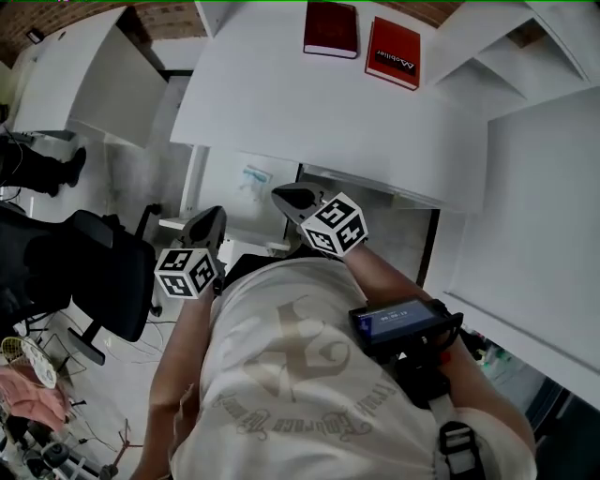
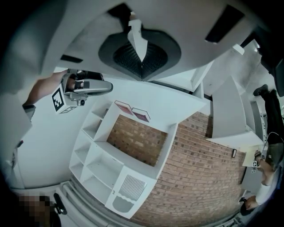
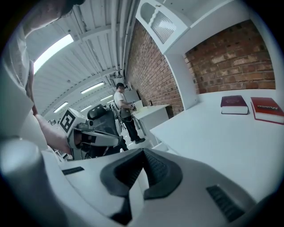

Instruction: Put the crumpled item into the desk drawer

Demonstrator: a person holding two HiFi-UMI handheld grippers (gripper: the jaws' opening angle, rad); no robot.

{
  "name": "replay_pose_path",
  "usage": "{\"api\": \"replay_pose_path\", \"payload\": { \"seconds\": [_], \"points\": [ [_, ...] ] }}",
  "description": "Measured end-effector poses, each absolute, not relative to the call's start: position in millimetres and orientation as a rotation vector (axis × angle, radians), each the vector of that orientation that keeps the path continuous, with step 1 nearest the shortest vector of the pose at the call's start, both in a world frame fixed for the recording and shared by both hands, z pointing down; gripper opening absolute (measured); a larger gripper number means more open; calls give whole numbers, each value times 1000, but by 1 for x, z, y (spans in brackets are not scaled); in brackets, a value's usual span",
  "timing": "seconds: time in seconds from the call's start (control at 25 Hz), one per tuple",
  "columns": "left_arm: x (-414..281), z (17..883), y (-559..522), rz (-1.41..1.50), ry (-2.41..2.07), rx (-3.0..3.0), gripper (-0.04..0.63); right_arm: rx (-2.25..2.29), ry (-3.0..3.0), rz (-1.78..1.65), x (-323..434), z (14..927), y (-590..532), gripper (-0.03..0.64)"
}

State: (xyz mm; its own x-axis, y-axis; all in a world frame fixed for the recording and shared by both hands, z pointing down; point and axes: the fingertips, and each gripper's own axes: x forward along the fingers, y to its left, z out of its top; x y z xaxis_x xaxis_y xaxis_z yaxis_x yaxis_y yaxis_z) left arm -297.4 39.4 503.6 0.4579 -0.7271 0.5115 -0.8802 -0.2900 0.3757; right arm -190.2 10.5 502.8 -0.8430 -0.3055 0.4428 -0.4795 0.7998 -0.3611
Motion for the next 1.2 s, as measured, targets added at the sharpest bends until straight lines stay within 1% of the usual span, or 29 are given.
{"api": "replay_pose_path", "payload": {
  "seconds": [0.36,0.6,0.84,1.04,1.2],
  "points": [
    [-285,464,34,246,-1335,2190,21,610,-2683,601,-186,458,6,21],
    [-286,444,34,232,-1300,2262,21,631,-2706,581,-192,445,7,21],
    [-289,443,33,237,-1294,2274,21,642,-2709,574,-195,443,6,21],
    [-275,446,34,249,-1256,2291,21,666,-2689,585,-184,446,9,21],
    [-284,446,31,262,-1253,2293,21,666,-2685,578,-193,447,7,21]
  ]
}}
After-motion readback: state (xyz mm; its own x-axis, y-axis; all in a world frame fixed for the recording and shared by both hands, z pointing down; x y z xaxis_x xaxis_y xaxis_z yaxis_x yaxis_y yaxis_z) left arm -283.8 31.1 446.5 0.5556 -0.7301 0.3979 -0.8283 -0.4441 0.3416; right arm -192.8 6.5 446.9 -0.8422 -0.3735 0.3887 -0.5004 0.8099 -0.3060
